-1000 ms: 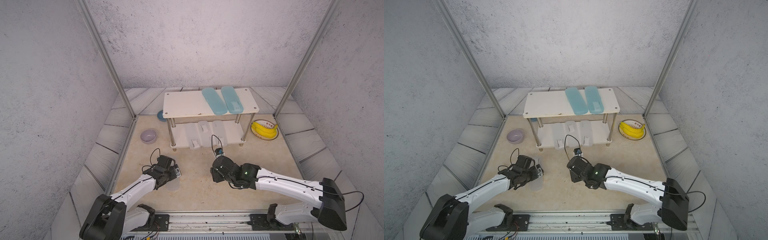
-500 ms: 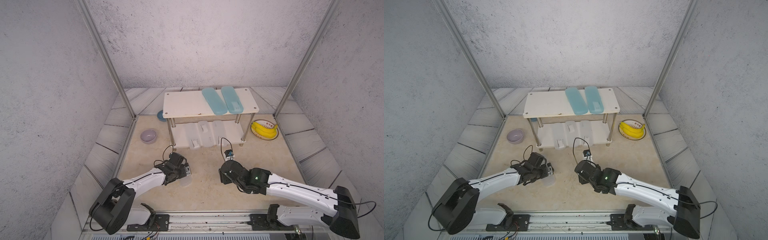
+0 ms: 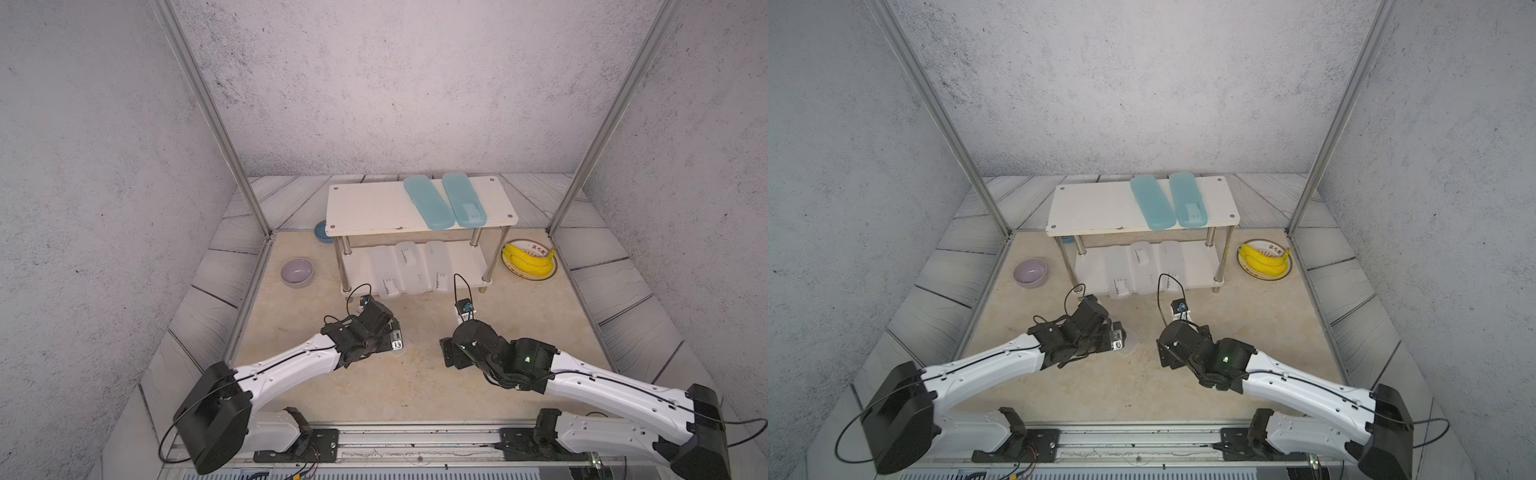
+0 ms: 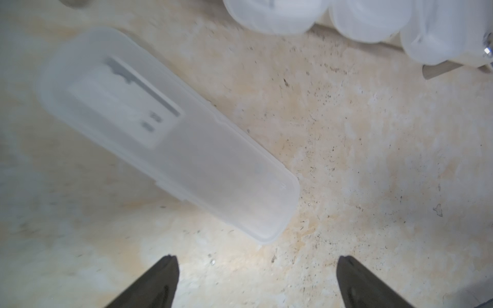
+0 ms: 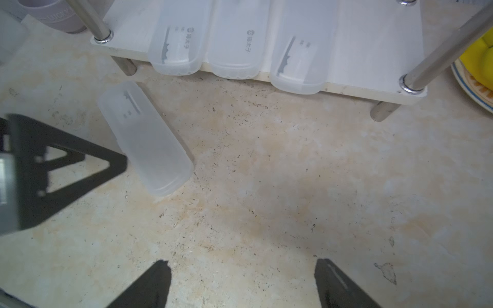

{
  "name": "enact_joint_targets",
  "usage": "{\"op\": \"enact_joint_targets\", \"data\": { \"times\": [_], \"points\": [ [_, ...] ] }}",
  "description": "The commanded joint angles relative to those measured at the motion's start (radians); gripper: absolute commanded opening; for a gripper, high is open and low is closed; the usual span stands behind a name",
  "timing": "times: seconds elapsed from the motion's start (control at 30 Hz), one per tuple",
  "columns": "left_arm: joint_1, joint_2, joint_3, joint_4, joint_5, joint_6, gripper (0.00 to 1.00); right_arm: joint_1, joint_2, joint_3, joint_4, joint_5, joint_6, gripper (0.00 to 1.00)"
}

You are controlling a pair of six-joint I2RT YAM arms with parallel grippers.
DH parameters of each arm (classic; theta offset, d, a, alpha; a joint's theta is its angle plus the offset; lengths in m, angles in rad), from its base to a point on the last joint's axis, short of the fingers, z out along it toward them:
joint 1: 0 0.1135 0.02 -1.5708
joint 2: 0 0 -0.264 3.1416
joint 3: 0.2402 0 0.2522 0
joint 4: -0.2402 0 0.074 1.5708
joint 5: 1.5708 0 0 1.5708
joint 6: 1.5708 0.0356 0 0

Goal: Place the pencil cases on the shelf according to color
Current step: Move the pencil case to the center of the board.

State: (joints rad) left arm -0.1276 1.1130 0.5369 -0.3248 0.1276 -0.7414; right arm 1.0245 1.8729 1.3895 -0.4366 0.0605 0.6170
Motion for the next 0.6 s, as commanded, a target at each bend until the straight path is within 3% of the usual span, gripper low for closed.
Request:
{"op": "enact_joint_targets", "data": {
  "times": [0.0,0.33,0.57],
  "points": [
    [-0.028,0.020,-0.020,0.023,-0.005,-0.017,0.99,0.042,-0.092,-0.059,-0.036,0.081,-0.004,0.52],
    [-0.225,0.007,-0.092,0.020,-0.072,-0.097,0.99,0.065,-0.476,-0.363,-0.090,0.255,0.091,0.59],
    [-0.363,0.141,-0.057,0.093,-0.033,-0.166,0.99,0.064,-0.654,-0.490,-0.152,0.398,0.134,0.64]
  ]
}}
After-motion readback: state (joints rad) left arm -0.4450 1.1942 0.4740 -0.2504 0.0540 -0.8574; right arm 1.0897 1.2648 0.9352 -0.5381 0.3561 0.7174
